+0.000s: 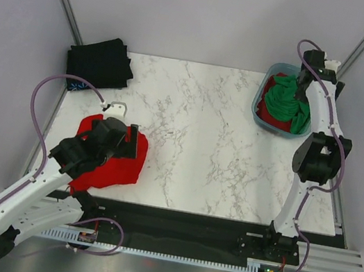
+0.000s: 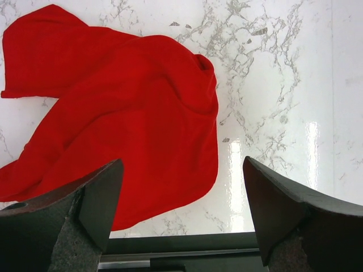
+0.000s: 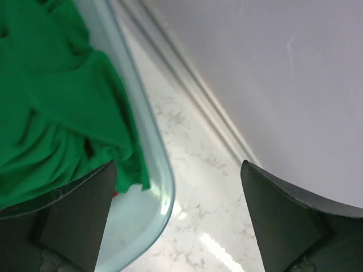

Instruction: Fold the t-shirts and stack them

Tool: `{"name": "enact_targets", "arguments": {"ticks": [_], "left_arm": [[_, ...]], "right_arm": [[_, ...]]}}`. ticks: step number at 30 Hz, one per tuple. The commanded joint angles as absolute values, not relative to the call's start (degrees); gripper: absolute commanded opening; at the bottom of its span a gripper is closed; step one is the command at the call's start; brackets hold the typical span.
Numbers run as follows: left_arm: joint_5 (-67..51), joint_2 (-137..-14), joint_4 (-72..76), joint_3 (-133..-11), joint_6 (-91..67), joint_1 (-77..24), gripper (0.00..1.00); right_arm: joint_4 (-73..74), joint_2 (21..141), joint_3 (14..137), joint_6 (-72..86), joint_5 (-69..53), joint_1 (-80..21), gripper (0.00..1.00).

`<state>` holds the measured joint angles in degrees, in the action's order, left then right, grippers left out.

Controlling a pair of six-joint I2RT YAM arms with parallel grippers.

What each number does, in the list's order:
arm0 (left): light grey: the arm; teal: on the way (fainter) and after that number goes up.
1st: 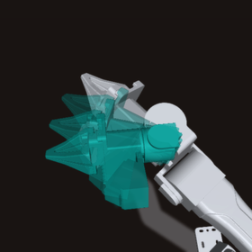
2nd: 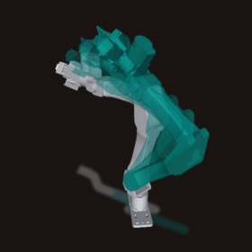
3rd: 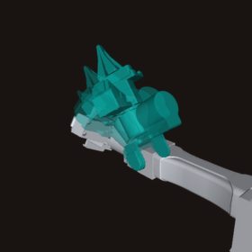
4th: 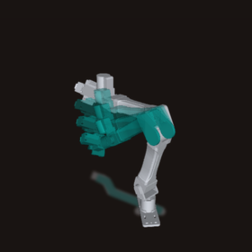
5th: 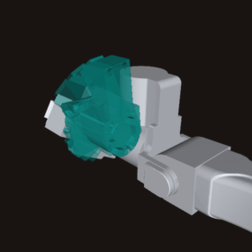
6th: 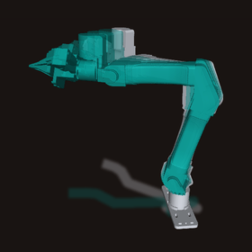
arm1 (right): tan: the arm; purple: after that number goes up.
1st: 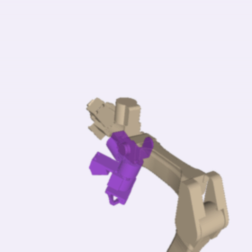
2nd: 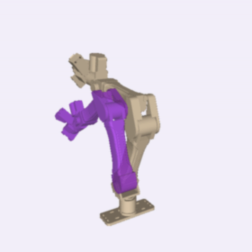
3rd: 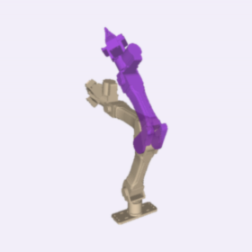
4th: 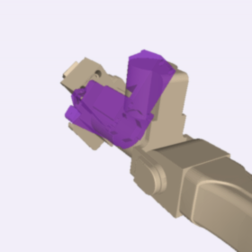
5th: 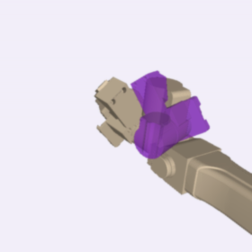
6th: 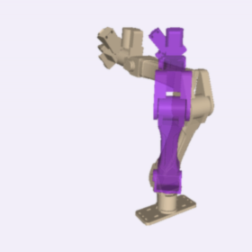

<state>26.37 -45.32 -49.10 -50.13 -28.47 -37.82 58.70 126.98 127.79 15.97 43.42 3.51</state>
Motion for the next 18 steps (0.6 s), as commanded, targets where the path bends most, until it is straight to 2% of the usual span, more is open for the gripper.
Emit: {"name": "enact_targets", "arguments": {"ticks": [1, 5, 6, 9, 18], "left_arm": [[26.4, -44.6, -46.7, -49.8, -29.7, -37.7, 0.93], [26.5, -44.6, -46.7, -49.7, -29.7, -37.7, 0.92], [26.3, -44.6, -46.7, -49.7, -29.8, -37.7, 0.92], [26.4, -44.3, -46.8, -49.7, -29.7, -37.7, 0.92], [26.7, -43.3, -46.8, -49.3, -30.1, -37.9, 0.92]], "right_arm": [[55.4, 114.4, 119.8, 18.4, 33.3, -3.2, 0.98], [43.2, 109.3, 109.6, 19.5, 12.9, -11.9, 0.98], [39.4, 110.7, 108.6, 20.9, 2.7, -12.6, 0.98], [36.9, 118.1, 109.5, 27.2, -5.8, -13.2, 0.98], [45.5, 140.3, 129.9, 25.4, 6.2, -13.5, 0.98]]}}
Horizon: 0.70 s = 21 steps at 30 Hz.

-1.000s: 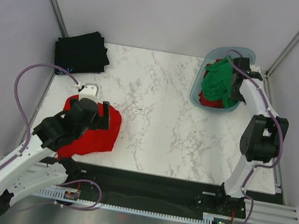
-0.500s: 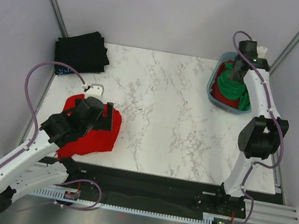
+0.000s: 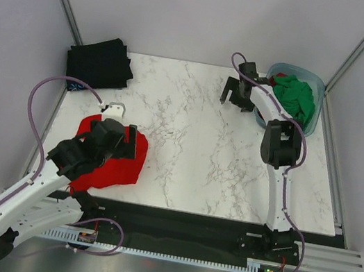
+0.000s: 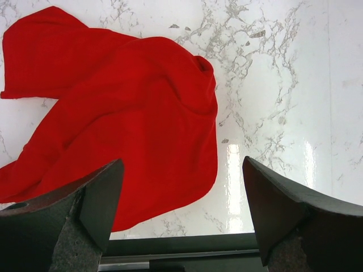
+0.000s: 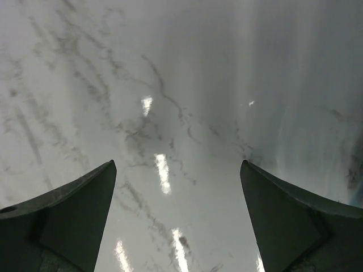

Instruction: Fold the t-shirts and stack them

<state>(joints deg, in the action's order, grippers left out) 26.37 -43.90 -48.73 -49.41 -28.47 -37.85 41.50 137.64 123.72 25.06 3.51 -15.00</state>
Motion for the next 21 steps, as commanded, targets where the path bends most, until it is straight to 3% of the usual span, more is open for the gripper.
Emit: {"name": "enact_targets", "arguments": {"ticks": [1, 7, 14, 17, 21], "left_arm": [[26.8, -43.5, -46.8, -49.4, -30.0, -38.0, 0.91], [26.5, -43.8, -46.7, -49.4, -30.0, -38.5, 0.91], [26.5, -44.9, -46.7, -49.4, -30.1, -38.5, 0.91], [26.7, -44.5, -46.7, -49.6, -30.1, -38.5, 0.90], [27.0, -42.9, -47.6, -50.7, -29.5, -38.5, 0.90]], "right_arm": [[45.8, 141.0, 130.8, 25.6, 7.4, -12.8, 0.98], [47.1, 139.3, 128.1, 25.6, 15.3, -2.7, 0.98], [48.0, 136.3, 129.5, 20.9, 17.2, 1.8, 0.98], [45.8, 133.9, 126.6, 21.1, 7.9, 0.7, 0.98], [45.1, 129.7, 123.8, 19.6, 4.3, -9.9, 0.98]]}}
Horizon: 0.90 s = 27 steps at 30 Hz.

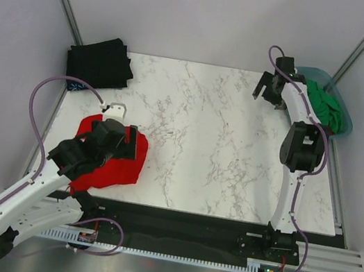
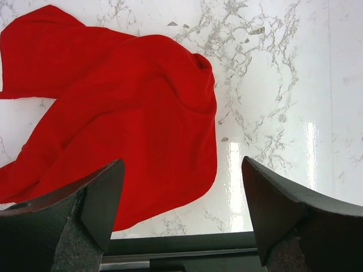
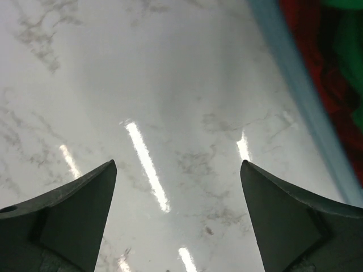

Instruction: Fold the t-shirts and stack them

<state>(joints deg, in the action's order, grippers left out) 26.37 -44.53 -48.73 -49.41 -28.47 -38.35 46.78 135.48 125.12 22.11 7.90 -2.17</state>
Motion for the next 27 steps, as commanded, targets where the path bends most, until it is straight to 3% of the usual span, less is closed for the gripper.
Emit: {"name": "enact_targets", "arguments": {"ticks": [1, 9, 15, 18, 21, 24, 25, 27], "left_arm": [[27.2, -42.3, -49.5, -51.3, -29.7, -38.5, 0.90], [31.2, -33.1, -52.7, -51.6, -33.1, -38.5, 0.91], [32.3, -29.8, -52.6, -49.8, -34.5, -38.5, 0.90], [31.9, -31.0, -52.5, -50.0, -34.3, -38.5, 0.89], [31.7, -32.3, -52.6, -50.1, -34.2, -38.5, 0.88], [31.7, -32.8, -52.5, -50.0, -34.0, -38.5, 0.88], [31.7, -32.7, -52.4, -50.0, -34.0, -38.5, 0.88], [31.7, -32.8, -52.3, -49.9, -33.9, -38.5, 0.88]], "right_arm": [[45.0, 128.7, 122.9, 19.6, 3.3, -12.3, 0.98], [23.0, 121.0, 99.2, 32.9, -19.5, -35.0, 0.98], [20.4, 129.4, 104.7, 33.7, -22.3, -49.3, 0.98], [19.1, 131.5, 104.6, 35.4, -22.4, -50.3, 0.98], [17.8, 131.7, 103.8, 35.7, -22.4, -50.1, 0.88], [17.9, 131.0, 102.8, 35.4, -21.4, -48.9, 0.55], [17.8, 130.3, 101.9, 35.4, -21.0, -48.2, 0.37], [17.8, 127.2, 98.7, 35.5, -19.8, -45.2, 0.18]]}}
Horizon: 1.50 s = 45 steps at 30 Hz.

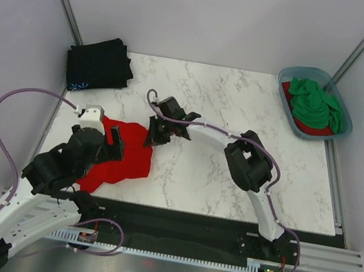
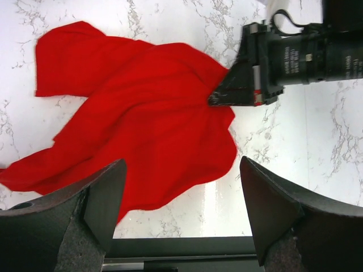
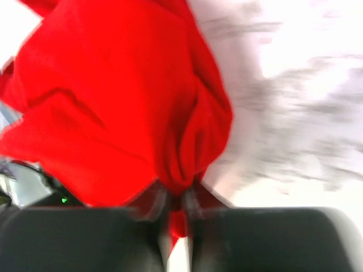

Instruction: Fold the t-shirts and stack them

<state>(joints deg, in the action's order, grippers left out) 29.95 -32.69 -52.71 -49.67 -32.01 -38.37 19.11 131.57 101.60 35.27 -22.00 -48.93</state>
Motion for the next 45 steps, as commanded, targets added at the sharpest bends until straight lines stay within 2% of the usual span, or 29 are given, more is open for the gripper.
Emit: {"name": "enact_targets", "arguments": {"ticks": [1, 6, 7, 8, 9, 10, 11, 12, 17, 21, 28, 30, 36, 45], "left_arm": [[31.6, -32.7, -52.3, -49.9, -33.9, -38.5, 0.88], [31.7, -32.7, -52.1, -49.7, -33.8, -38.5, 0.87], [31.7, -32.7, -52.0, -49.7, -33.8, -38.5, 0.88], [31.6, -32.9, -51.8, -49.6, -33.6, -38.5, 0.87], [31.5, -33.1, -51.7, -49.6, -33.3, -38.4, 0.88], [31.5, -33.3, -51.6, -49.6, -33.2, -38.5, 0.87], [31.3, -34.0, -51.5, -49.7, -33.0, -38.4, 0.88], [31.2, -34.4, -51.5, -49.7, -32.8, -38.4, 0.88], [31.0, -35.2, -51.3, -49.7, -32.5, -38.4, 0.87], [31.5, -34.0, -51.3, -49.6, -32.8, -38.4, 0.87], [32.2, -33.4, -51.5, -49.6, -32.9, -38.3, 0.86], [32.3, -32.7, -51.6, -49.7, -33.0, -38.3, 0.86], [32.5, -31.0, -51.5, -49.4, -33.1, -38.3, 0.86], [33.0, -28.4, -51.6, -49.2, -33.3, -38.3, 0.86]], "right_arm": [[17.5, 123.6, 96.8, 35.7, -19.4, -44.0, 0.01], [19.8, 108.1, 79.2, 33.6, -14.6, -34.0, 0.00], [20.9, 105.5, 76.8, 31.7, -13.5, -32.4, 0.05], [22.2, 100.3, 74.5, 30.6, -12.5, -31.1, 0.17], [22.9, 98.0, 71.0, 29.1, -10.4, -29.5, 0.39], [25.3, 94.9, 70.0, 26.5, -9.3, -28.9, 0.79], [27.1, 93.9, 69.5, 25.0, -7.8, -28.7, 0.87], [28.7, 93.1, 69.8, 24.1, -6.8, -28.7, 0.89], [33.7, 87.2, 70.0, 24.2, -0.4, -29.9, 0.95], [36.8, 87.6, 76.8, 25.9, 6.4, -38.7, 0.96], [37.2, 101.0, 87.8, 31.3, 10.8, -54.2, 0.91], [40.4, 107.3, 96.9, 30.4, 15.2, -59.7, 0.91], [49.5, 121.6, 110.8, 24.8, 26.8, -62.7, 0.91], [56.0, 128.1, 117.7, 17.7, 38.0, -62.7, 0.92]]}}
